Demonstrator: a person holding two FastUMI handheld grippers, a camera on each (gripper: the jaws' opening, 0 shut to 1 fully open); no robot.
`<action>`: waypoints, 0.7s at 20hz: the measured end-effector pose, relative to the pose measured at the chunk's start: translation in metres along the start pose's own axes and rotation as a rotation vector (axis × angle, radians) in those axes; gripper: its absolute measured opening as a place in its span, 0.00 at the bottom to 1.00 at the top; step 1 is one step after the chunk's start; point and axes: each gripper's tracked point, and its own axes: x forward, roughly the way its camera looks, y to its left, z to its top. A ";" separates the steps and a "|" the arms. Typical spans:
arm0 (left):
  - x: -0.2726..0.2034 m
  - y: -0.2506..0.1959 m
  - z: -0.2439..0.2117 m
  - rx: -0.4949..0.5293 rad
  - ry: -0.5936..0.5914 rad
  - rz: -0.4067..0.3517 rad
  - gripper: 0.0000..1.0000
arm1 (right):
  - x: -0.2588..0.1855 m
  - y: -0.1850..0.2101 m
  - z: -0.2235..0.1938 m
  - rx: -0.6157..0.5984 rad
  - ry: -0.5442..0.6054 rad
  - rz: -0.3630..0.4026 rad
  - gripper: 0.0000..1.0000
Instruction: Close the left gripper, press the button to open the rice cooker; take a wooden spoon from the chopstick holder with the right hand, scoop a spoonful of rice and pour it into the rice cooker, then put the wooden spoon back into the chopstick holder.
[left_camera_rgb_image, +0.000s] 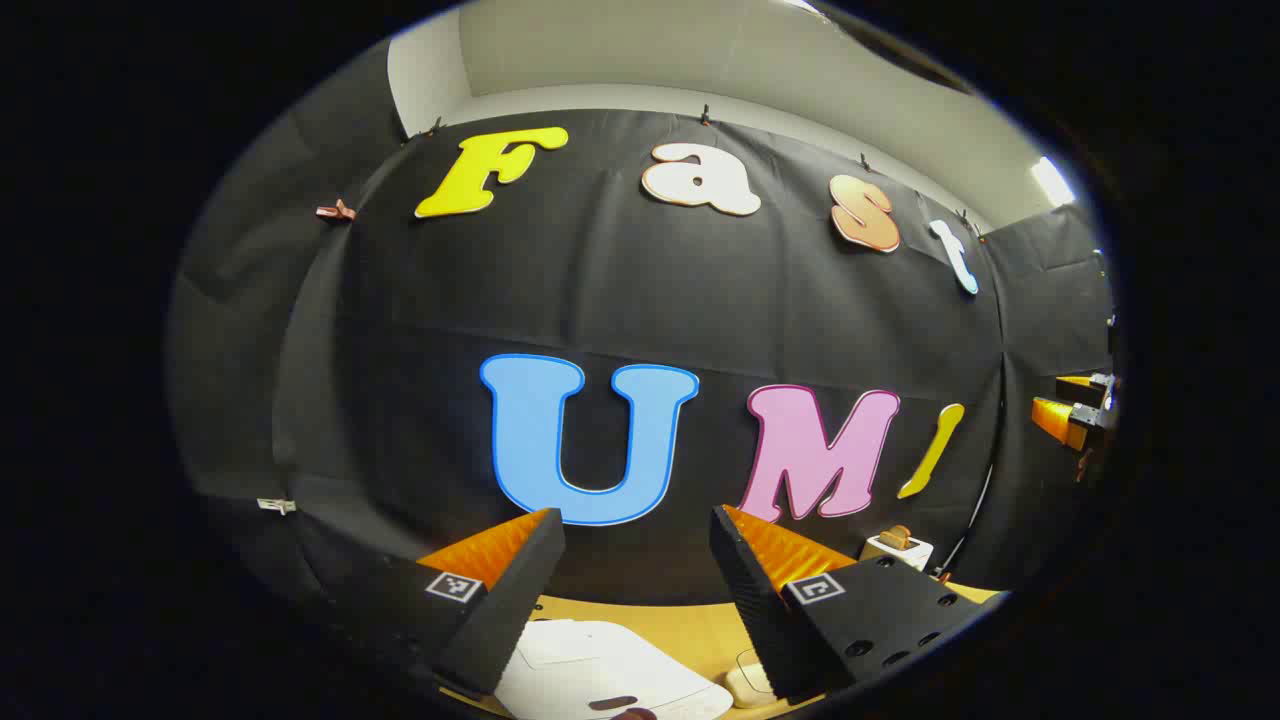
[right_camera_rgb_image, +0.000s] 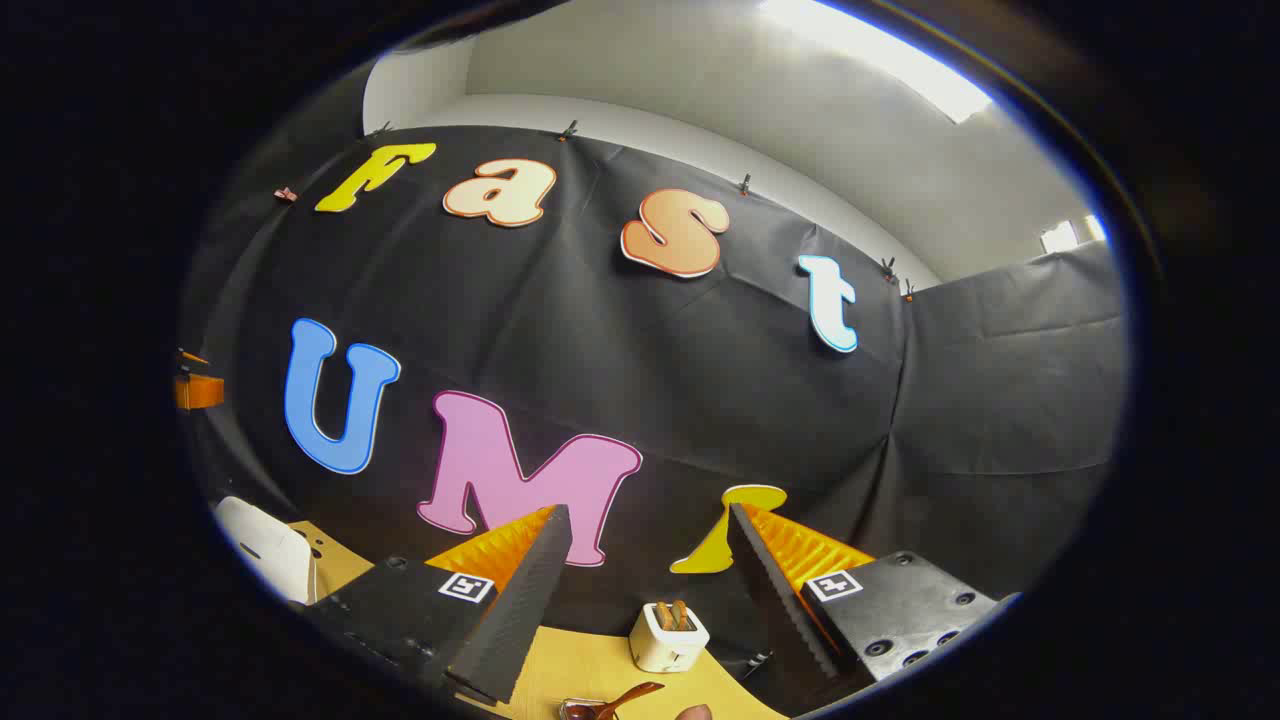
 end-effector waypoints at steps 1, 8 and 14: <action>-0.001 0.002 -0.002 -0.003 0.001 0.011 0.95 | 0.000 0.001 -0.001 -0.007 0.002 0.006 0.97; -0.012 0.008 -0.005 0.022 0.029 0.042 0.95 | 0.002 0.009 0.002 -0.005 -0.014 0.035 0.97; -0.011 0.003 -0.009 0.030 0.044 0.036 0.95 | 0.000 0.016 0.003 -0.001 -0.016 0.053 0.97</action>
